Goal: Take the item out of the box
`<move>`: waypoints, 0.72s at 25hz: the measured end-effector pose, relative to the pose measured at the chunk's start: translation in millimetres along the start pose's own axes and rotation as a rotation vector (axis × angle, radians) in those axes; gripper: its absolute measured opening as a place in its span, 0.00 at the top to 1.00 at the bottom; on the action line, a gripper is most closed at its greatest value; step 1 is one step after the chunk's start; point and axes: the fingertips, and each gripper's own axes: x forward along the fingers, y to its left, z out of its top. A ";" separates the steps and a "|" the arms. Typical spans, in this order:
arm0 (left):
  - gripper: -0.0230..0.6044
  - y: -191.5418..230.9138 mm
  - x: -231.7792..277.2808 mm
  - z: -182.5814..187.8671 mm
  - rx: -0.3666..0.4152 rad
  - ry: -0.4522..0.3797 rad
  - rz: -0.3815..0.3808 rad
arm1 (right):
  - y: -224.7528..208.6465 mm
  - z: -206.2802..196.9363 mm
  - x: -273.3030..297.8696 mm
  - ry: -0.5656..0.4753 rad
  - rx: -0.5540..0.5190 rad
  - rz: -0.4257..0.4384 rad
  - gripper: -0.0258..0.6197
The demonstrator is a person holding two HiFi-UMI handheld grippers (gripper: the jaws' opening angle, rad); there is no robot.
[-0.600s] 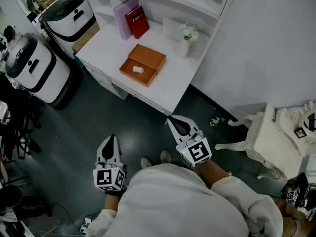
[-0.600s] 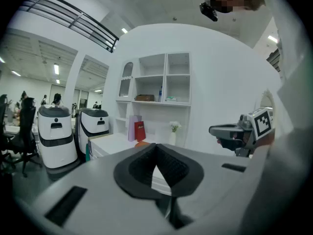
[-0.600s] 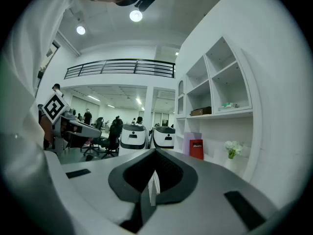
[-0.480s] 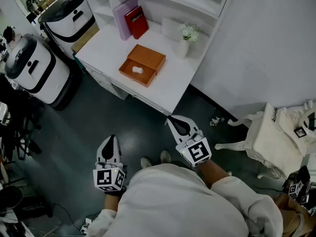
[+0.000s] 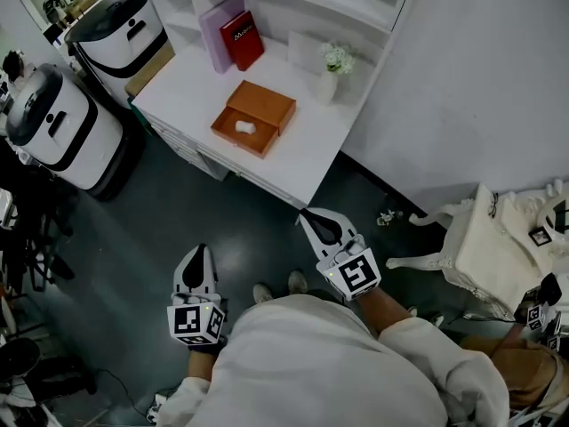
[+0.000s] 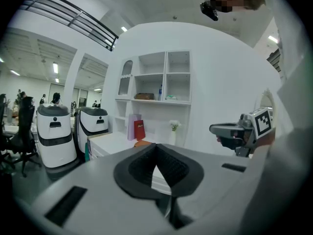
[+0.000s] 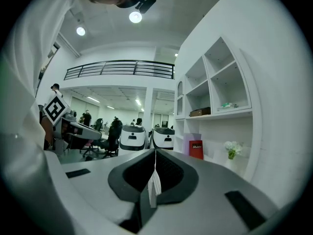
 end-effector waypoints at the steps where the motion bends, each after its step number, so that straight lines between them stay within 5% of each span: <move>1: 0.95 0.4 0.6 -0.1 0.000 0.000 0.001 | 0.2 0.0 1.0 0.000 0.009 0.008 0.90; 3: 0.95 1.2 1.3 0.1 0.001 0.001 0.004 | 0.5 0.5 3.8 -0.014 0.015 0.028 0.62; 4: 0.95 1.6 1.6 0.0 0.002 0.001 0.006 | -0.4 1.1 4.7 -0.037 0.008 0.035 0.58; 18: 0.95 -8.2 3.3 -11.7 -0.006 0.008 0.086 | -22.7 -14.6 8.9 -0.012 0.002 0.078 0.57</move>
